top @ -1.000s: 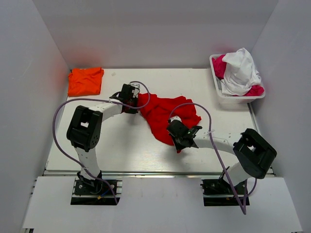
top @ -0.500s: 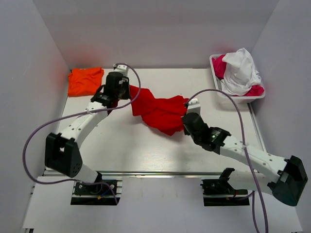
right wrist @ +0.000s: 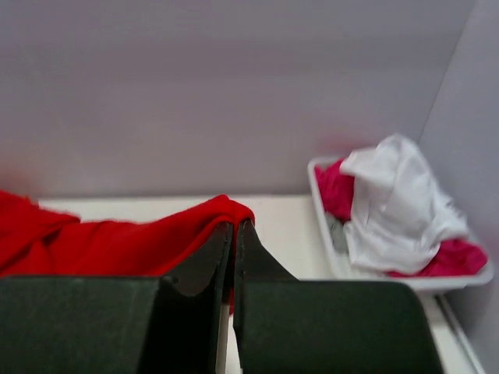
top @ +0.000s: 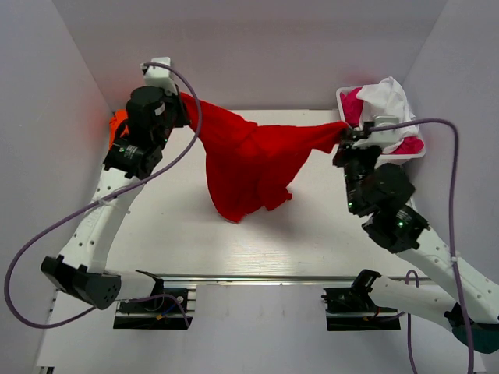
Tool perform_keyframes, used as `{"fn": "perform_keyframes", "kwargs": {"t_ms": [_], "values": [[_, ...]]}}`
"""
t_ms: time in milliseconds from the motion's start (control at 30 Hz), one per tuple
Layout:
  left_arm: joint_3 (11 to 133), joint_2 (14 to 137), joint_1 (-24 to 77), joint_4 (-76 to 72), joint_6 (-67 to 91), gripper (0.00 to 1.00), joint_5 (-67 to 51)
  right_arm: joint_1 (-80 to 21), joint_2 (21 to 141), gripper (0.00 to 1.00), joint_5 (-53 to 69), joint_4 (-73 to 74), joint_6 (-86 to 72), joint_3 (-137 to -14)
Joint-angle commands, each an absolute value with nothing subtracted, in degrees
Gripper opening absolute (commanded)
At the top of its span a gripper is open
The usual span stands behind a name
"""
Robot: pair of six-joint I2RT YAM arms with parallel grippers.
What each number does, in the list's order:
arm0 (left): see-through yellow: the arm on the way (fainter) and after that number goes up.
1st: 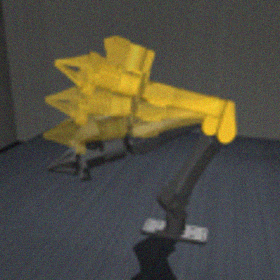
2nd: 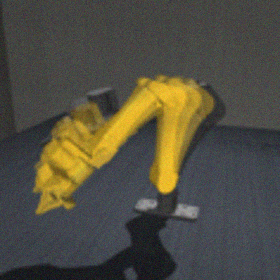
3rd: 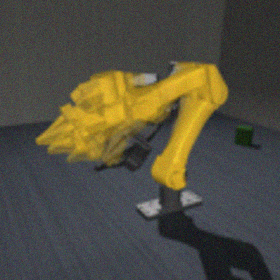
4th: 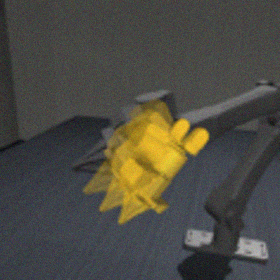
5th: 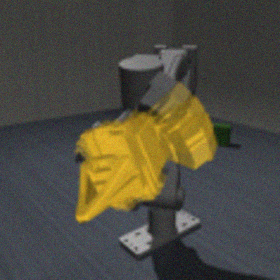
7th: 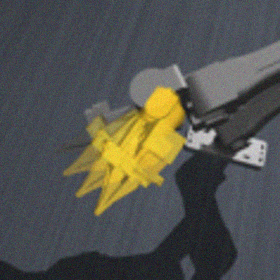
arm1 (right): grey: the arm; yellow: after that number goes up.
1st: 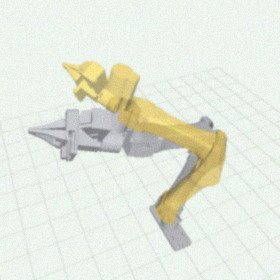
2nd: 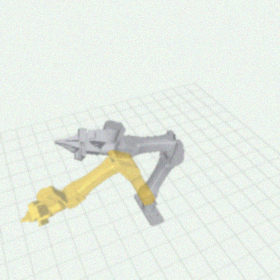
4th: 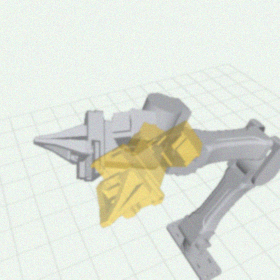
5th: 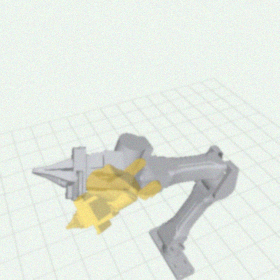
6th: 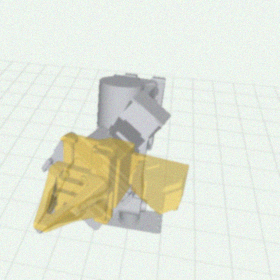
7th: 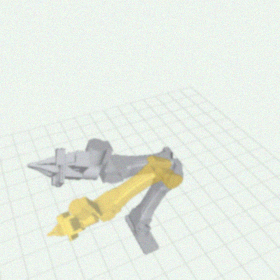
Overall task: Fold and stack the t-shirts
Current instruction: Flatten out the tshirt
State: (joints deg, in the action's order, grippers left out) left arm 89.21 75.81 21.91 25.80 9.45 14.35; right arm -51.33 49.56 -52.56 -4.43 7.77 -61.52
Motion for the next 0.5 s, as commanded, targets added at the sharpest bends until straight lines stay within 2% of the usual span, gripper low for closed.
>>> {"fn": "perform_keyframes", "kwargs": {"t_ms": [0,200,467], "values": [[95.9,70.9,21.7,28.6,8.9,0.00,20.0,-51.1,48.3,0.00,-55.6,-13.2,19.1,-68.6],[103.1,65.5,21.7,31.4,7.3,0.00,21.0,-51.2,48.0,0.00,-52.2,-10.6,23.8,-80.2],[111.1,60.7,21.7,33.0,5.4,0.00,10.3,-51.2,43.2,0.00,-33.3,-0.7,22.7,-89.1]]}}
